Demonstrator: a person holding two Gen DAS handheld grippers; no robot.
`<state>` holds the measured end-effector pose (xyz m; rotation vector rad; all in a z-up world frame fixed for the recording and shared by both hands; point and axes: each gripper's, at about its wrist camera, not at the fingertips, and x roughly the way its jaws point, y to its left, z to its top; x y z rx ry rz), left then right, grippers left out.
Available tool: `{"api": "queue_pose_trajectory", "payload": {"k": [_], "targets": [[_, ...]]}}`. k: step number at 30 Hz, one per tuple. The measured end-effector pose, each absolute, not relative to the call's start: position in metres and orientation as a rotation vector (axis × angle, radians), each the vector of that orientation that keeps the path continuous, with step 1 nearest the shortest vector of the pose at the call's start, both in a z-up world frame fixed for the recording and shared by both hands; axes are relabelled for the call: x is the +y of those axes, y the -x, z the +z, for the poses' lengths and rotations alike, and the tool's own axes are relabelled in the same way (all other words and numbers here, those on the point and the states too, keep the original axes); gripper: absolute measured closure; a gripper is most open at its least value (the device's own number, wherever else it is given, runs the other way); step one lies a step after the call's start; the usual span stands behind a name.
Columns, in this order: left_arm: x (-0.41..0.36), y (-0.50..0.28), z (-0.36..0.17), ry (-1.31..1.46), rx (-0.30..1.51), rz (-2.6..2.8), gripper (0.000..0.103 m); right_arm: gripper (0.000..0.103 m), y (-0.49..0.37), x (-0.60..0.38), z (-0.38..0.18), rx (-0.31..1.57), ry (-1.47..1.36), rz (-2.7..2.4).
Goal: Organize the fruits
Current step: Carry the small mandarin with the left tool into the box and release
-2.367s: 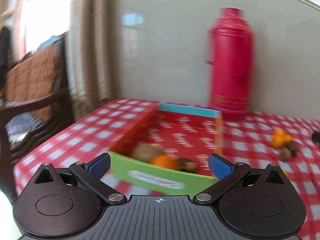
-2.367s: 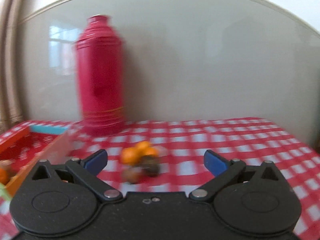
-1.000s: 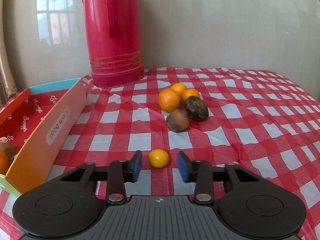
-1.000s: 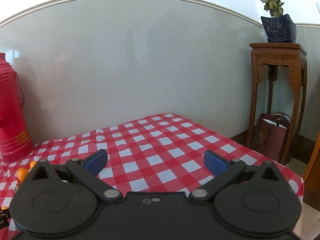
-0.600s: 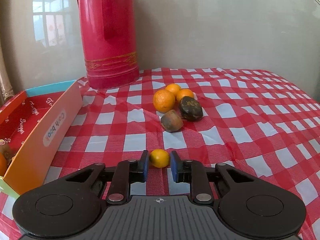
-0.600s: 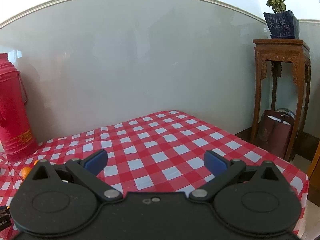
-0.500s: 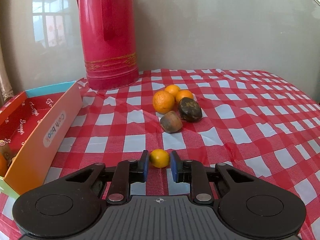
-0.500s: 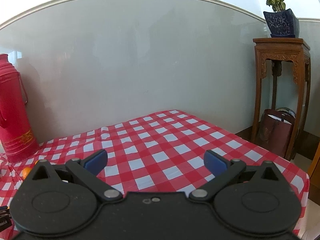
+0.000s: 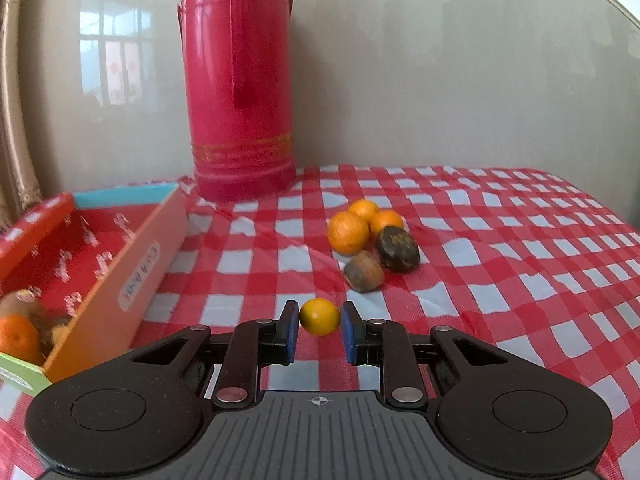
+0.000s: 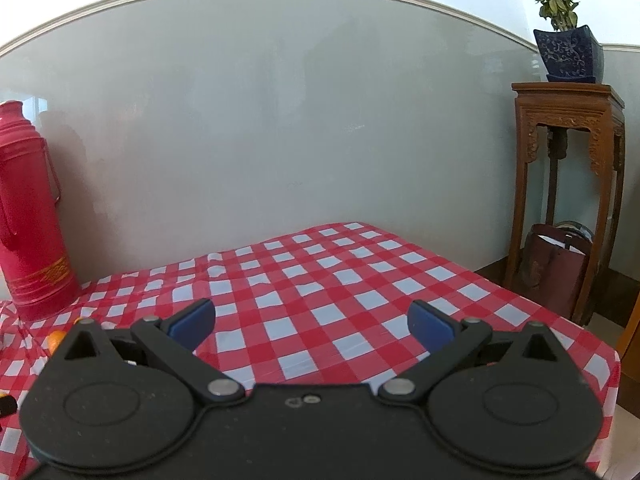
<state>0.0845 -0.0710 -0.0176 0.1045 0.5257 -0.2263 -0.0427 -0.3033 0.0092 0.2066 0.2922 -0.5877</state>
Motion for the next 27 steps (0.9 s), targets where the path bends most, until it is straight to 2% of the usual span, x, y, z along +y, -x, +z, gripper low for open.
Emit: {"api": "queue_pose_trajectory", "payload": {"k": [21,27], "targets": [[0.005,-0.091,0.008,-0.061,0.416,0.006,0.080,0.006,0.017,-0.262,0.010,0.320,-0.156,-0.481],[0.043,-0.109,0.010,0.013,0.446,0.110,0.080,0.006,0.012,-0.251,0.010,0.326,-0.141,-0.452]]}}
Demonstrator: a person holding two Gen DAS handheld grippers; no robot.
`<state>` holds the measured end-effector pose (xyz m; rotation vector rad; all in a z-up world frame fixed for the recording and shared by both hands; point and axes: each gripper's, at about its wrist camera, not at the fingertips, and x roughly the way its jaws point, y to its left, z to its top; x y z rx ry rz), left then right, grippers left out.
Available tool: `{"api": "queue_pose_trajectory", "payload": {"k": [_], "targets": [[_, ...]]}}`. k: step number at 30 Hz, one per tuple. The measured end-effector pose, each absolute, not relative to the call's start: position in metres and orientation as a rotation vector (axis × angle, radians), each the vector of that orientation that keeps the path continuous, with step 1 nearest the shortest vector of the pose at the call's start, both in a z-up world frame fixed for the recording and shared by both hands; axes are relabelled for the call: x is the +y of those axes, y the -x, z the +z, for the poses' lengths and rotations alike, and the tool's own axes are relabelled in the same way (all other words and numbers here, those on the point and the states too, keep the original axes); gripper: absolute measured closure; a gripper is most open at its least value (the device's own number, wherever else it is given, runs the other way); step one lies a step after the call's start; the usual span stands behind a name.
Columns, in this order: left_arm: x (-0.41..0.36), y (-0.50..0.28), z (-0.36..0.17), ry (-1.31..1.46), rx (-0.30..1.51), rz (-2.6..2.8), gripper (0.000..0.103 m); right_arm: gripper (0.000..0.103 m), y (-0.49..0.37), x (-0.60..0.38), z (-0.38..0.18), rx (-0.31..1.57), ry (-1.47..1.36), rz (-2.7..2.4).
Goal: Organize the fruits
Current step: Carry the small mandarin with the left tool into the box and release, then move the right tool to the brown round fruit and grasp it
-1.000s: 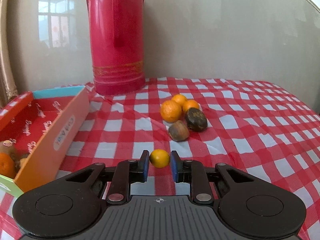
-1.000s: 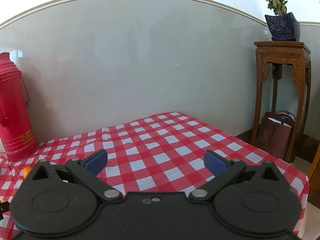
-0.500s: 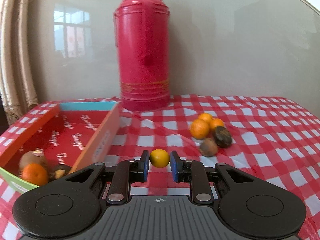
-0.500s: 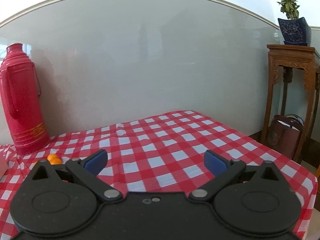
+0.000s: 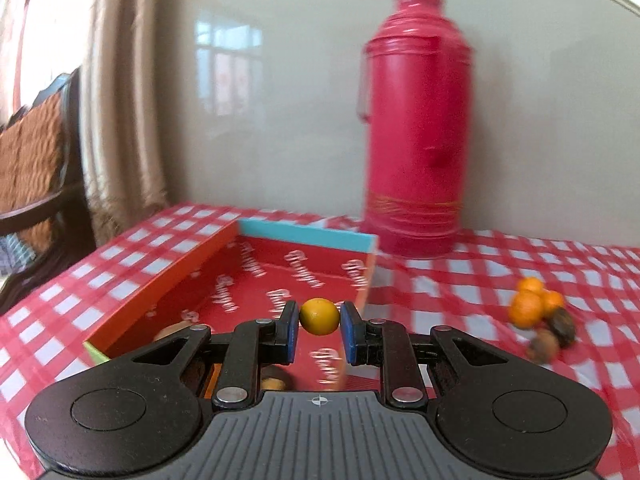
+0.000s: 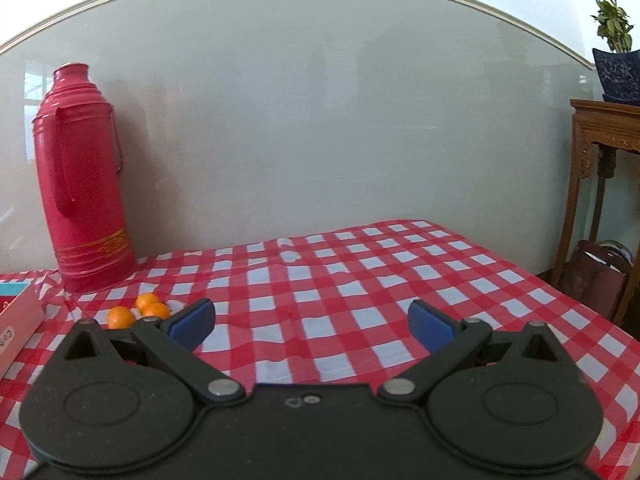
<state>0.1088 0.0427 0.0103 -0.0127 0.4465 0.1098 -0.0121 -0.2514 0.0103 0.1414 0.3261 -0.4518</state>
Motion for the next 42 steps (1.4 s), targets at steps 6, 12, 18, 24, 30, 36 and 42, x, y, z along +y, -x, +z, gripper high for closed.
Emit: {"api": "queue_pose_trajectory", "payload": {"k": [6,12,18,24,30,36,42], "targets": [[0.062,-0.132,-0.004,0.049,0.545,0.149,0.080,0.006,0.004,-0.240,0.010,0.333,-0.136,-0.426],[0.071,-0.137,-0.013,0.083,0.616,0.160,0.080,0.006,-0.002,-0.228,0.009,0.339,-0.133,-0.400],[0.071,-0.130,-0.010,0.065,0.612,0.143,0.080,0.006,-0.008,-0.217,0.008,0.348,-0.125,-0.380],[0.081,-0.118,-0.001,0.118,0.568,0.071,0.050,0.006,-0.017,-0.202,0.005,0.364,-0.104,-0.356],[0.082,-0.087,0.016,0.051,0.407,0.124,0.000,0.006,-0.029,-0.182,0.000,0.389,-0.077,-0.300],[0.113,-0.084,0.017,0.090,0.437,0.225,0.000,0.006,-0.041,-0.162,-0.004,0.422,-0.065,-0.214],[0.153,-0.084,0.010,0.180,0.474,0.370,0.000,0.007,-0.051,-0.150,-0.008,0.453,-0.052,-0.158]]}}
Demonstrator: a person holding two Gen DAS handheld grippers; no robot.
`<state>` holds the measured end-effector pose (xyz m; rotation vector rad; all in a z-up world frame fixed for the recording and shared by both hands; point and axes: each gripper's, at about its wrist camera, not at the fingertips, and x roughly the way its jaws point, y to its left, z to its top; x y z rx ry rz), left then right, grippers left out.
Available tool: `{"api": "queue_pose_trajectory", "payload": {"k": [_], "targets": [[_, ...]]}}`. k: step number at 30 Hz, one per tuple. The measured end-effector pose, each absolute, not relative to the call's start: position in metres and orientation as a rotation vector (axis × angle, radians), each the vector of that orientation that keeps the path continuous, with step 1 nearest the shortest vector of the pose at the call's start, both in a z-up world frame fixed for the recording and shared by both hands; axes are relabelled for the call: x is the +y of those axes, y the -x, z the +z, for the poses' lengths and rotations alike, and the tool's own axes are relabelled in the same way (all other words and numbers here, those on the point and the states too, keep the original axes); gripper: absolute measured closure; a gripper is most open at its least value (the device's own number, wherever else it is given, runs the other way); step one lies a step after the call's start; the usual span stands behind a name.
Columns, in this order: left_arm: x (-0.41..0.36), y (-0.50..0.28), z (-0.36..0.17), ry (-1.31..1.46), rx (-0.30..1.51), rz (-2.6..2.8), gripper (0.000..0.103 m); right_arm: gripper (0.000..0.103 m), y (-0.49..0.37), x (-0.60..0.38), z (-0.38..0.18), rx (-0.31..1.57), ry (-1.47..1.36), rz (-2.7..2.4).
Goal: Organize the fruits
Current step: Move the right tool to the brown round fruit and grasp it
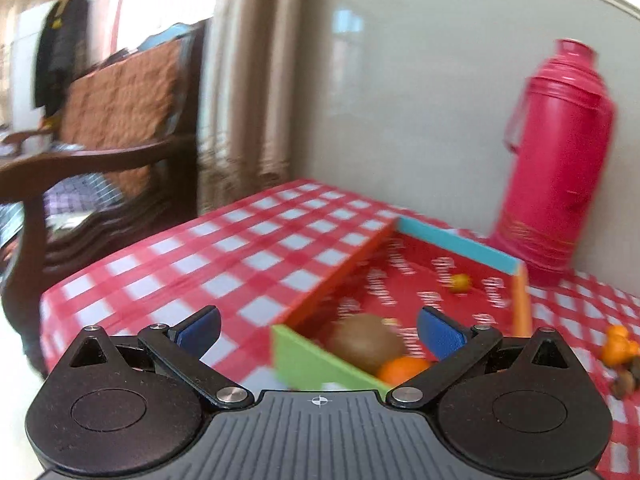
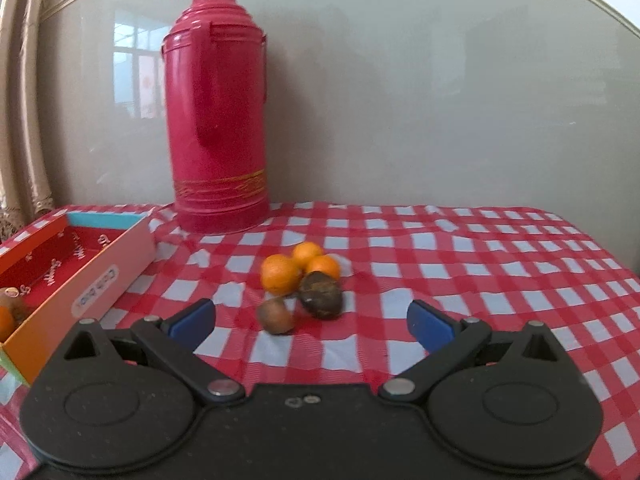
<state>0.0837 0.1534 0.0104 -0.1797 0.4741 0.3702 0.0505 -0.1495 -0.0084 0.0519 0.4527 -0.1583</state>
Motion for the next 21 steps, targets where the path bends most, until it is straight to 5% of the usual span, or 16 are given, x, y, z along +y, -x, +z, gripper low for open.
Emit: {"api": "queue_pose_trajectory", "payload": {"k": [3,13,21], "targets": [[0.169,-0.082,0.004,0.194,0.508,0.446,0.000,0.011,-0.057,-0.144,-0.010,0.472,-0.053,-0.137],[0.200,-0.075,-0.005,0.269,0.538,0.506,0.000,0.062,-0.086,-0.128,-0.020,0.561,-0.008,-0.061],[0.215,-0.066,-0.001,0.265,0.511,0.547,0.000,0.071,-0.108,-0.136,-0.029,0.622,-0.043,-0.074]]}}
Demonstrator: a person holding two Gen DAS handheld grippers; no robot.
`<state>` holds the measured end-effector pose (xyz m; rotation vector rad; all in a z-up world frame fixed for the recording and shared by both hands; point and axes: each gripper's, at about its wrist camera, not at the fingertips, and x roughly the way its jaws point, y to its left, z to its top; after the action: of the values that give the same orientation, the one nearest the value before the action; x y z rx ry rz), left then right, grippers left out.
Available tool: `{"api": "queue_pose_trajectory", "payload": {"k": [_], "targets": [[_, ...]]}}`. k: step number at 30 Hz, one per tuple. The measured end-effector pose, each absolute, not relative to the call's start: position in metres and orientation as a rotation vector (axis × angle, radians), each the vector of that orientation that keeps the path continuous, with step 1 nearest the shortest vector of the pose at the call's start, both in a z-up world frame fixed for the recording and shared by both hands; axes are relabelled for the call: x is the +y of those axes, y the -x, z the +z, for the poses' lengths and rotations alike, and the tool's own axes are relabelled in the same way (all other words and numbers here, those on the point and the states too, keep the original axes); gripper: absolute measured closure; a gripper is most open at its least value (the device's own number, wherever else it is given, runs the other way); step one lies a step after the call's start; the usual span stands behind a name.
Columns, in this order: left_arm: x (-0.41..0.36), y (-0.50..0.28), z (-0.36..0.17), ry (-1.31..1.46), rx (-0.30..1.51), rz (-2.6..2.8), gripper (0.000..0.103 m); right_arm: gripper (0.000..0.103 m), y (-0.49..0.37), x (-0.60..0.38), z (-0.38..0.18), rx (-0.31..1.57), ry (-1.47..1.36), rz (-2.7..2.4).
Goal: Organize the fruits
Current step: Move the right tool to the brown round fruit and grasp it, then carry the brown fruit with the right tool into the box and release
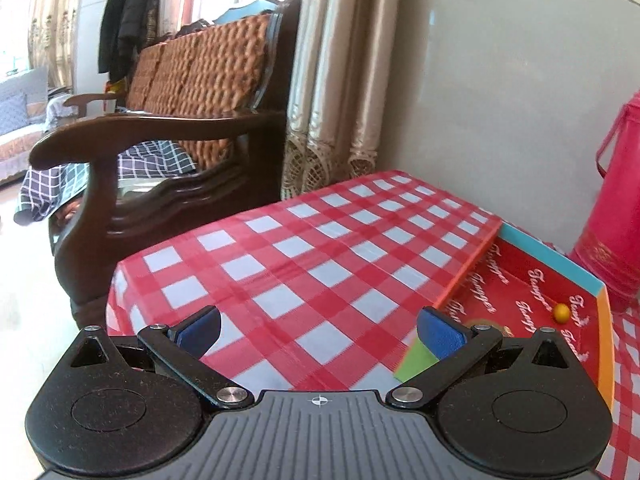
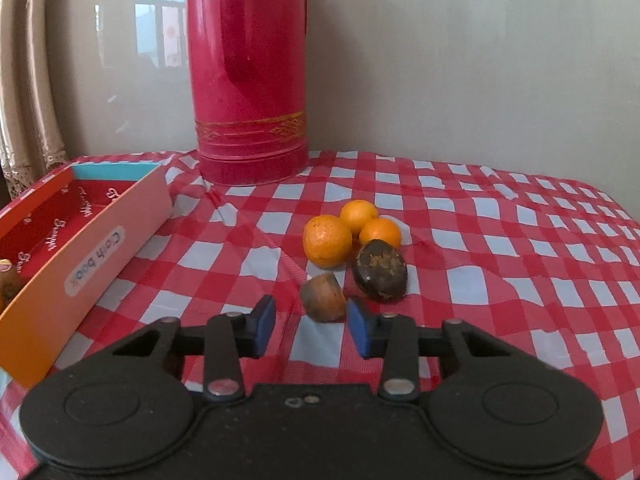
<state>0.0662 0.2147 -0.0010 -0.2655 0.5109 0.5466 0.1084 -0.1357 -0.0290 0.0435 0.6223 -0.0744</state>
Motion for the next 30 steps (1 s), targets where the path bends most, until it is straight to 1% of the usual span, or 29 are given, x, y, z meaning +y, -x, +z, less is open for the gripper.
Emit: {"api": "queue_pose_trajectory", "payload": {"k": [2,5,9,10,11,17,30], "targets": [[0.221,-0.065,-0.002,0.279,0.514,0.560,0.000,0.070,-0.114,-0.136,-0.031,0.632,-0.053,-0.073],[0.227,-0.064,-0.003,0.288,0.521,0.570,0.000,0.073,-0.118,-0.137,-0.031,0.620,-0.050,-0.073],[0.232,-0.062,-0.004,0.284,0.521,0.587,0.000,0.074,-0.124,-0.141,-0.035,0.643,-0.057,-0.093],[0.233,-0.062,-0.004,0.285,0.521,0.588,0.000,0.076,-0.126,-0.142,-0.036,0.647,-0.072,-0.087],[0.234,-0.062,-0.004,0.286,0.522,0.590,0.000,0.081,-0.126,-0.143,-0.037,0.646,-0.087,-0.076],[0.238,-0.060,-0.005,0.283,0.526,0.597,0.000,0.081,-0.127,-0.139,-0.036,0.634,-0.094,-0.055],[0.243,-0.059,-0.006,0.308,0.533,0.619,0.000,0.081,-0.100,-0.092,-0.004,0.429,-0.056,0.182]]}}
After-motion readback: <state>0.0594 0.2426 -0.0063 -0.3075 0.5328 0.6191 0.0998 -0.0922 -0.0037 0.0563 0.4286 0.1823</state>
